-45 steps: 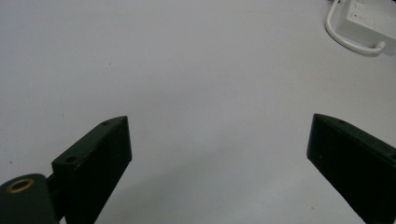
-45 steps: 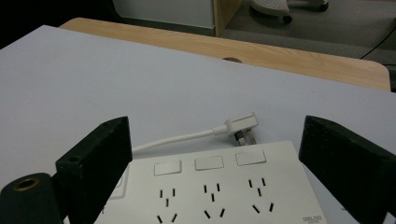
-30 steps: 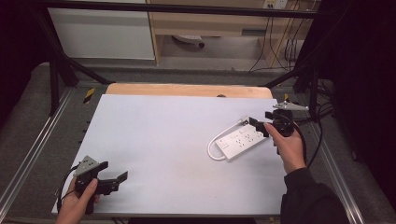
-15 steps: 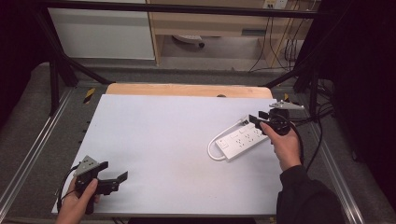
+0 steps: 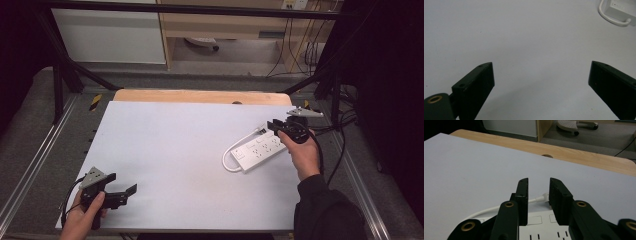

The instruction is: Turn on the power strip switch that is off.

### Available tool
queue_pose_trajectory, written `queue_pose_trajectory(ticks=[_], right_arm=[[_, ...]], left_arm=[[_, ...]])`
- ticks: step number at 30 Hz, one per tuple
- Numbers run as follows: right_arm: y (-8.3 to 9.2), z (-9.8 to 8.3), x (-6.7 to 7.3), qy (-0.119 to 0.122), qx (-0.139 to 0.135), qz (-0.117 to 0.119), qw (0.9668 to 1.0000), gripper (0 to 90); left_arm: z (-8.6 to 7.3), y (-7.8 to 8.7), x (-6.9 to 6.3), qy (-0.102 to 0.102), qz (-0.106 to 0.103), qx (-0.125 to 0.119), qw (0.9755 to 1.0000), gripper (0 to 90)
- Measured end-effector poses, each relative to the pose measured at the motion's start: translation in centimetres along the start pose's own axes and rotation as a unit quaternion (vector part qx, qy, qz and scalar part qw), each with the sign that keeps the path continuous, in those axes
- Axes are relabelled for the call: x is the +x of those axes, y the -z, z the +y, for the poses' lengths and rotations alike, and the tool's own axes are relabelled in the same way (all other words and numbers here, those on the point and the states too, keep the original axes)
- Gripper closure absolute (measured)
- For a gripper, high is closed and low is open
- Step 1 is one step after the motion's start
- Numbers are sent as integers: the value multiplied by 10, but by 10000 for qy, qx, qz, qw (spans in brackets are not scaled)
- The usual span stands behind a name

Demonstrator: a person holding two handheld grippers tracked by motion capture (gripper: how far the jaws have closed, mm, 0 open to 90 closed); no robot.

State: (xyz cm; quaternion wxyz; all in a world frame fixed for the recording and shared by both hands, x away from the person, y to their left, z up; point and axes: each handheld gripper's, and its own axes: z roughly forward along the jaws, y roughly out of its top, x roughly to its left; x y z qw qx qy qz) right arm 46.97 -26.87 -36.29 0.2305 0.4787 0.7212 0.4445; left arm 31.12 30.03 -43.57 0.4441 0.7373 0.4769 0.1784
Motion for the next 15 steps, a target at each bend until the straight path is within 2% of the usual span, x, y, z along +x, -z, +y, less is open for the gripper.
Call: queue_pose_trajectory(ticks=[15], right_arm=[[-16, -4, -3, -20, -55, -122, 9999, 847]], left_arm=[[0, 0, -1, -82, 18, 51, 10000, 65]])
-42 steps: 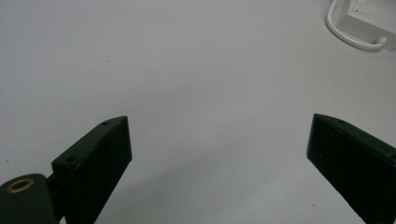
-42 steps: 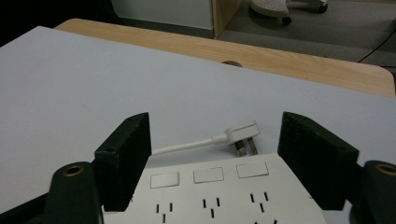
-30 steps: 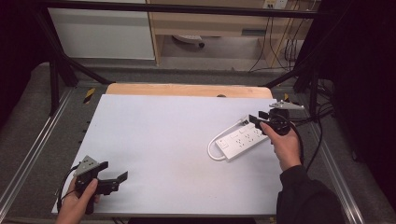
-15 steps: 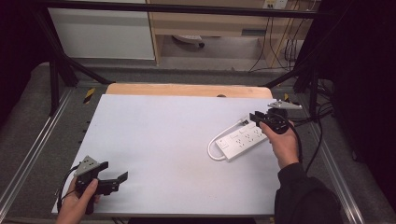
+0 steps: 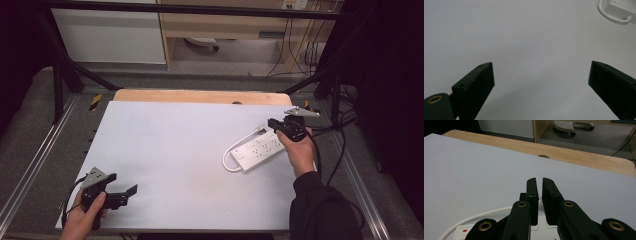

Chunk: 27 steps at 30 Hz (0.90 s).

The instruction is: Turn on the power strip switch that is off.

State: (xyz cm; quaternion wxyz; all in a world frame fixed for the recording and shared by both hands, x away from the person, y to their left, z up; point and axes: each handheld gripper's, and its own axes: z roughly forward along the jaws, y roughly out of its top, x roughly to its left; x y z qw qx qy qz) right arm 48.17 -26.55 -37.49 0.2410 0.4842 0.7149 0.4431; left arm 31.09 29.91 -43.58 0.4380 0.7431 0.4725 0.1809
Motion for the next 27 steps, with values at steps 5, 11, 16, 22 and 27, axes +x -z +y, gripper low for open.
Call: queue_pose_trajectory(ticks=[5, 11, 16, 22, 27], right_arm=[[-6, -2, 2, 28, 32, 29, 10000, 875], [-11, -5, 4, 52, 61, 43, 10000, 898], [-14, -7, 6, 29, 78, 61, 9999, 900], [-18, -13, 7, 37, 130, 84, 9999, 900], [-22, -18, 8, 22, 185, 98, 9998, 900]], left_arm=[[0, 0, 0, -17, -3, 6, 10000, 65], [0, 0, 0, -30, -3, 10, 10000, 65], [0, -1, 0, -26, -6, 18, 10000, 65], [0, 0, 0, -22, 7, 1, 10000, 65], [0, 0, 0, -31, 11, 18, 10000, 66]])
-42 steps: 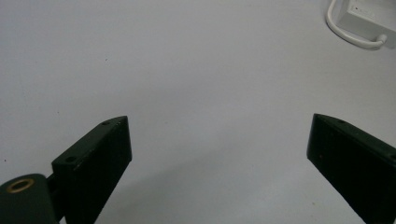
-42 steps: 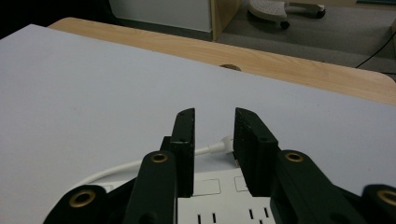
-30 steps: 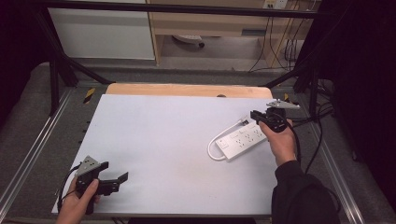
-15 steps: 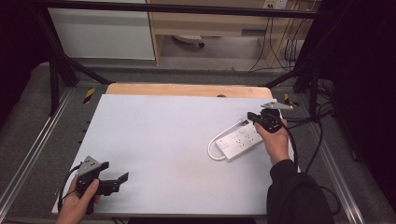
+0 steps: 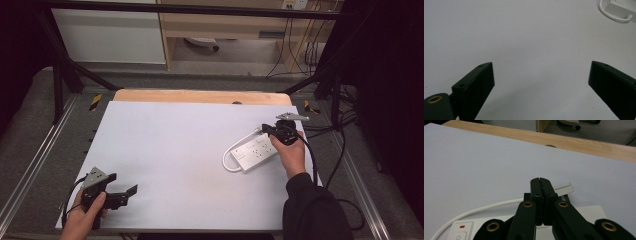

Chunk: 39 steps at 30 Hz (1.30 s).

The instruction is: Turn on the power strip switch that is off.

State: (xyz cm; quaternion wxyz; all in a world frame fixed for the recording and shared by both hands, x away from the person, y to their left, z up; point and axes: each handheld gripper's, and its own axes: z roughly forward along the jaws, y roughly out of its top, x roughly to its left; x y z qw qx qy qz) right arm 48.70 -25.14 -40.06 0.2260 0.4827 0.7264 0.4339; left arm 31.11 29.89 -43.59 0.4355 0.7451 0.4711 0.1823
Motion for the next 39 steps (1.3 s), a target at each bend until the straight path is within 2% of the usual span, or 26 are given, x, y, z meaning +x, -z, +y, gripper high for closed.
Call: queue_pose_trajectory(ticks=[7, 15, 29, 32, 39], right_arm=[[-3, -3, 3, 26, 76, -10, 10000, 900], [-7, -15, 0, -8, 295, -62, 9995, 900], [-13, -25, 5, 79, 379, -28, 9992, 900], [-13, -29, 4, 18, 368, -15, 9993, 900], [-15, -30, 6, 56, 366, 14, 9993, 900]], left_arm=[[0, 0, 0, 3, -14, -3, 10000, 65], [0, 0, 0, -6, -11, 7, 10000, 65], [0, -1, -1, -29, -21, 27, 10000, 65], [0, -1, -1, -35, -21, 43, 10000, 65], [0, -1, -1, -47, -16, 52, 10000, 65]])
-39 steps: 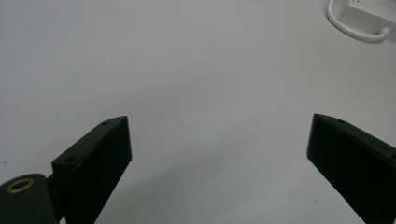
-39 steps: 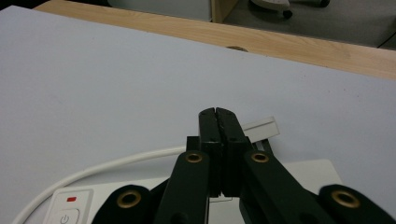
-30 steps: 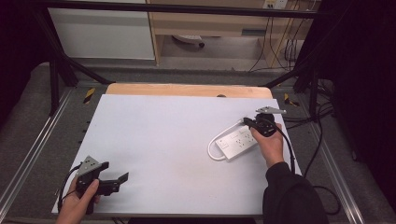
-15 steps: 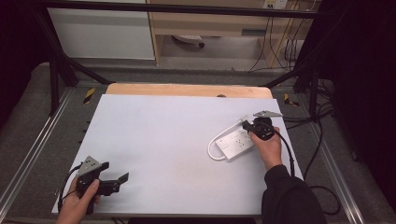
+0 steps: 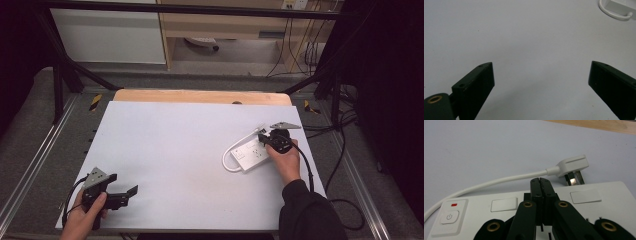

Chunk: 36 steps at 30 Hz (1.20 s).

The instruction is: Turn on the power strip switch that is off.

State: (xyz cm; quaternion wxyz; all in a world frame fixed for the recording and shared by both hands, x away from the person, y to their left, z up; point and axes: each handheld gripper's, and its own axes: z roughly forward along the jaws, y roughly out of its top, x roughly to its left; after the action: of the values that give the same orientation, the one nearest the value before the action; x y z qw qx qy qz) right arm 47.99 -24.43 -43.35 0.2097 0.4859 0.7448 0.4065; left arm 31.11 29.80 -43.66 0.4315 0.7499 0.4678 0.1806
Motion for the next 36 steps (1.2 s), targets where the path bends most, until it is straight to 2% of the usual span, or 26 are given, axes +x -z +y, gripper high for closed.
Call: queue_pose_trajectory(ticks=[17, 36], right_arm=[[-4, -3, 2, 10, 25, 20, 10000, 900], [-4, -7, 4, -3, -100, 51, 9999, 900]], left_arm=[[0, 0, 0, -5, -16, 2, 10000, 65], [0, -1, -1, -14, -29, 9, 10000, 65]])
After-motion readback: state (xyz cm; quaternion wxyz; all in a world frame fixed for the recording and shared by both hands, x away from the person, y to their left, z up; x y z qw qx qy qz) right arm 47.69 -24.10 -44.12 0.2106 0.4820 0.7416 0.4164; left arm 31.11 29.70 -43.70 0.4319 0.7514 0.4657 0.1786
